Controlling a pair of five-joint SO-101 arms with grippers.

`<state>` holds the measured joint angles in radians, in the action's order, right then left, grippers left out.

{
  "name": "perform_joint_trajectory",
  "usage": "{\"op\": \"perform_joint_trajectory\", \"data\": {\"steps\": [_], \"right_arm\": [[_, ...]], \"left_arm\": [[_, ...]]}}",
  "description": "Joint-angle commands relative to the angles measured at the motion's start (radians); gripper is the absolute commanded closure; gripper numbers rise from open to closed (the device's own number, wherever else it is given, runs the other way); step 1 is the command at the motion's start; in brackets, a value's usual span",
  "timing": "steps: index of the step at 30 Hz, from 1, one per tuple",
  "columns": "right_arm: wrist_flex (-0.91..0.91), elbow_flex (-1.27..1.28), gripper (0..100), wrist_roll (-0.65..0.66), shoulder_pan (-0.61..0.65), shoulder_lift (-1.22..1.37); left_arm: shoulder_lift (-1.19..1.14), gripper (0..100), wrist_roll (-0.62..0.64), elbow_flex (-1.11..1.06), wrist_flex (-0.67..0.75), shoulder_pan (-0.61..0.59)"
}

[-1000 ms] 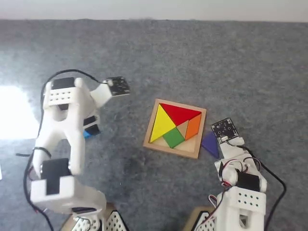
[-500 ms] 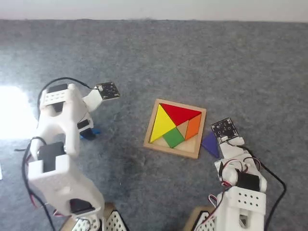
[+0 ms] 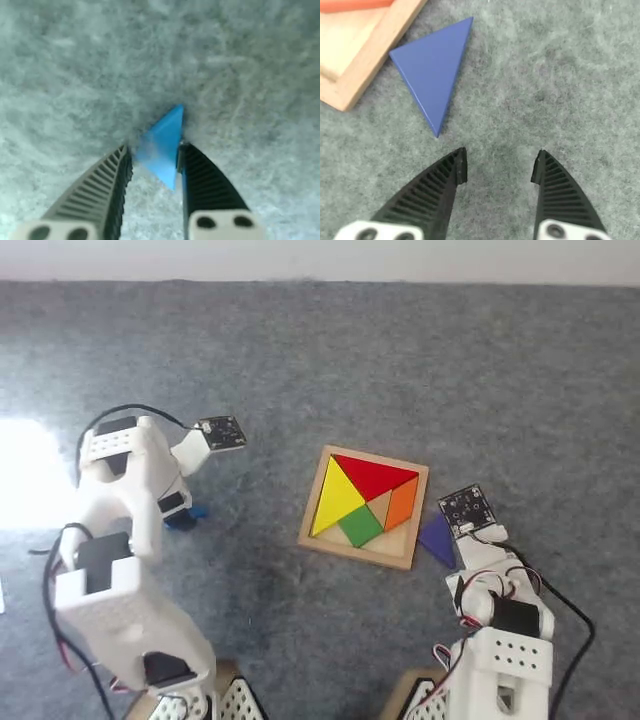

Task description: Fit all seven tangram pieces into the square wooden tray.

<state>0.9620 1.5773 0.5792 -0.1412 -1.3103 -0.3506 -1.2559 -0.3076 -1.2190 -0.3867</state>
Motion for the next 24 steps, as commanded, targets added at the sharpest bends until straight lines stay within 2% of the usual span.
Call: {"op": "perform_joint_trajectory", "data": {"steps": [1,7,16,20,24], "right_arm": [[-0.007,-0.006,78.3,0.011,0.008,0.004],[-0.007,-0.006,78.3,0.011,0.008,0.004],[-0.007,-0.006,78.3,0.011,0.008,0.004],[-0.007,-0.006,78.3,0.011,0.008,0.004],[-0.007,-0.006,78.3,0.009,0.001,0.002]], "left_arm": [[-0.026,99,-0.009,0.024,-0.048,-0.017],[0.028,99,-0.008,0.028,-0.112,-0.017],[0.345,99,0.052,0.022,-0.301,0.077],[0.430,99,0.127,0.021,-0.347,0.198],[0.462,99,0.279,0.021,-0.348,0.448]]}}
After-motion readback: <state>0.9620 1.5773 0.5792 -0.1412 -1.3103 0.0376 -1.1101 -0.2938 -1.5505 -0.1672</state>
